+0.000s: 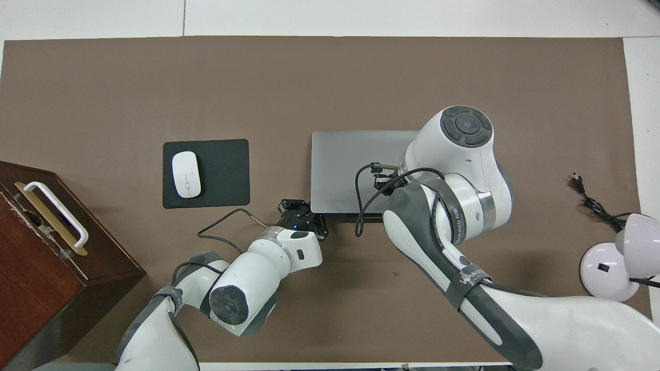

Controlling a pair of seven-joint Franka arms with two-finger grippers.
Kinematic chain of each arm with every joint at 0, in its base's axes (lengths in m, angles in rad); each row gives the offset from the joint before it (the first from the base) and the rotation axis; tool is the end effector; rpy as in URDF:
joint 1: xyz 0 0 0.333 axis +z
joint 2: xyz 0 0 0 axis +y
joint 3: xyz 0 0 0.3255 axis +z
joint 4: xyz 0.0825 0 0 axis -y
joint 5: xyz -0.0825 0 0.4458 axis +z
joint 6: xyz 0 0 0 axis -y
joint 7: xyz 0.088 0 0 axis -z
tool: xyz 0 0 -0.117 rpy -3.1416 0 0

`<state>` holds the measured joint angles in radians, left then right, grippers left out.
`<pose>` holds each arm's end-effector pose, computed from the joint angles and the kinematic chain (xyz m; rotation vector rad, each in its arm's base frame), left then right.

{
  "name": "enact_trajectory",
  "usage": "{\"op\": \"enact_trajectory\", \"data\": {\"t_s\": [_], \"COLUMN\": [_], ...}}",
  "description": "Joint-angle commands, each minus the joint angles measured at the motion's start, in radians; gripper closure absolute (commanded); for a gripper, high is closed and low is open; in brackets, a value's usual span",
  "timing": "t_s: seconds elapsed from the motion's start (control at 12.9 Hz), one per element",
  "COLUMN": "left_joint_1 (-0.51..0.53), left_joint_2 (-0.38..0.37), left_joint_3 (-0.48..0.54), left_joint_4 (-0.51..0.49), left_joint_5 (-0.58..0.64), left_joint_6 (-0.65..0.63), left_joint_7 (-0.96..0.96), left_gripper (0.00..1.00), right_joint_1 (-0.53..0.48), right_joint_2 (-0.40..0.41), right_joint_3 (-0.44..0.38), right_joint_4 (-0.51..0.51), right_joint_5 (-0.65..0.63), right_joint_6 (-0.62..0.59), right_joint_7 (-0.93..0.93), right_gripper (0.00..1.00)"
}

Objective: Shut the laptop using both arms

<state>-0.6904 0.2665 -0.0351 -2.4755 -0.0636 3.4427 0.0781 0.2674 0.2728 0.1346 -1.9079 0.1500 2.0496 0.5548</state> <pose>0.4216 -0.3644 0.2139 2.5715 -0.9846 0.9479 0.5975 0.2617 0.3115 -3.0204 0.3539 0.2913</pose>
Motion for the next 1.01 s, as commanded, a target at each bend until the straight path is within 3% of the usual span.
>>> {"op": "enact_trajectory", "data": {"t_s": [0.0, 0.62, 0.93], "left_joint_1": [-0.029, -0.026, -0.018], "left_joint_2": [0.037, 0.039, 0.039], "left_joint_3": [0.018, 0.018, 0.018], "left_joint_4": [-0.037, -0.034, -0.026], "left_joint_5": [-0.010, -0.010, -0.010], "left_joint_6": [0.000, 0.000, 0.000], "left_joint_7": [0.017, 0.015, 0.015], "left_gripper": [1.00, 1.00, 1.00], "right_joint_1": [-0.010, -0.065, -0.138], "right_joint_2": [-0.027, 0.014, 0.057], "right_joint_3": [0.005, 0.000, -0.001], "right_joint_4": [-0.036, 0.065, 0.110], "right_joint_5": [0.031, 0.014, -0.019], "right_joint_6": [0.012, 0.110, 0.303], "right_joint_7": [-0.006, -0.049, -0.084], "right_gripper": [1.00, 1.00, 1.00]}}
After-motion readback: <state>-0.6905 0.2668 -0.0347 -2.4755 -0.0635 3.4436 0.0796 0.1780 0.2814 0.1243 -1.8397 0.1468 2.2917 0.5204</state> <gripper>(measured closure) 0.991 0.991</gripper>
